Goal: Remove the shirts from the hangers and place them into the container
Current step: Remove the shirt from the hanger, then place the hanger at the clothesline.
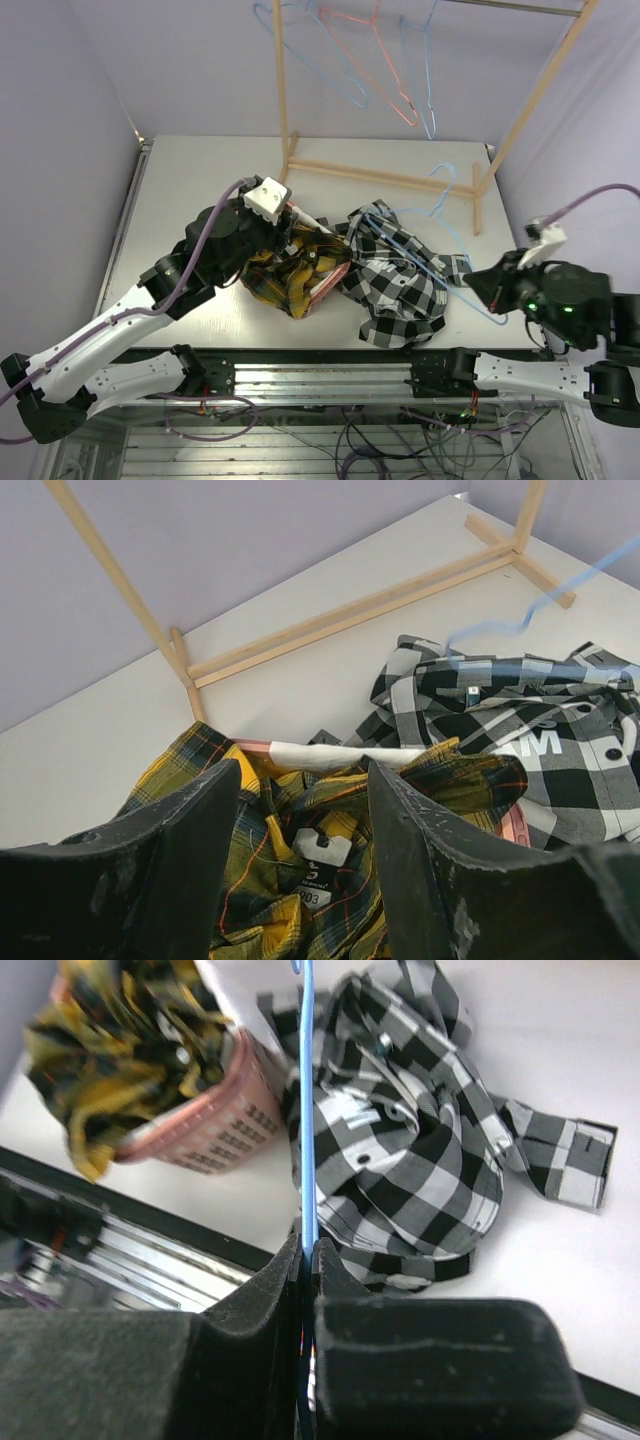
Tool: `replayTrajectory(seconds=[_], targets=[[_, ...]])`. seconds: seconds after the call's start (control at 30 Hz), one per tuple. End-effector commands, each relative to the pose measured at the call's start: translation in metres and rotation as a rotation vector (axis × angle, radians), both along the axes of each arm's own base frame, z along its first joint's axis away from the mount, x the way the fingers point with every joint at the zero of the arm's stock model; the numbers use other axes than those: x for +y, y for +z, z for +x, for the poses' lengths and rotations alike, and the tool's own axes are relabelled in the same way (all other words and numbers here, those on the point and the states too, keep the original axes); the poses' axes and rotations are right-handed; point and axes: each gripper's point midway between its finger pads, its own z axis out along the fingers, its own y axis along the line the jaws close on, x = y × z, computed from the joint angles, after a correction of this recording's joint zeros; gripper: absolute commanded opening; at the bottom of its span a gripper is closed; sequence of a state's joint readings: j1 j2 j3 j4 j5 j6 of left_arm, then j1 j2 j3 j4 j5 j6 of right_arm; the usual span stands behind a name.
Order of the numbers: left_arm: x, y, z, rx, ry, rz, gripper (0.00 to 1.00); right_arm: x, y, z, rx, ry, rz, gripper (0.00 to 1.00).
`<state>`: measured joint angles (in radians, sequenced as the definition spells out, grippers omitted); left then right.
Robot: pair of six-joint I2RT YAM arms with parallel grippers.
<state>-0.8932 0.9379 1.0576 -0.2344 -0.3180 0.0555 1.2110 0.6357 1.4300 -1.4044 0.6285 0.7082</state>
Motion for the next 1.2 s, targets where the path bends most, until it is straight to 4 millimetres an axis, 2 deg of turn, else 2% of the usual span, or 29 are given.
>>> replayTrajectory(seconds=[0.0, 0.13, 0.3, 0.37, 0.43, 0.67, 0.77, 0.97, 1.1, 1.17], targets=[[-0.002, 0.003, 0.0, -0.027, -0.015, -0.038, 0.64, -0.017, 0.036, 0.003, -0.071, -0.064, 0.137, 0.0], [-0.009, -0.009, 0.002, 0.007, -0.032, -0.008, 0.63, -0.029, 0.04, 0.009, -0.117, -0.105, 0.112, 0.0], [-0.009, -0.011, 0.002, 0.011, -0.033, -0.019, 0.63, -0.068, 0.058, 0.019, -0.217, -0.251, 0.141, 0.0], [-0.008, -0.011, 0.001, 0.009, -0.033, -0.027, 0.62, -0.074, 0.06, 0.022, -0.233, -0.282, 0.145, 0.0], [-0.007, -0.01, 0.0, 0.01, -0.033, -0.035, 0.62, -0.068, 0.056, 0.025, -0.231, -0.277, 0.112, 0.0], [-0.009, -0.014, 0.001, 0.022, -0.038, -0.033, 0.62, -0.022, 0.03, 0.041, -0.184, -0.241, -0.108, 0.0], [-0.011, -0.015, 0.001, 0.028, -0.048, -0.033, 0.61, -0.018, 0.031, 0.047, -0.203, -0.262, -0.173, 0.0], [-0.011, -0.016, 0.001, 0.033, -0.054, -0.039, 0.61, -0.013, 0.042, 0.048, -0.23, -0.254, -0.146, 0.0], [-0.01, -0.016, 0.0, 0.032, -0.051, -0.041, 0.61, 0.002, 0.035, 0.048, -0.204, -0.223, -0.168, 0.0], [-0.01, -0.016, 0.001, 0.032, -0.05, -0.041, 0.61, 0.023, 0.027, 0.049, -0.182, -0.165, -0.2, 0.0]])
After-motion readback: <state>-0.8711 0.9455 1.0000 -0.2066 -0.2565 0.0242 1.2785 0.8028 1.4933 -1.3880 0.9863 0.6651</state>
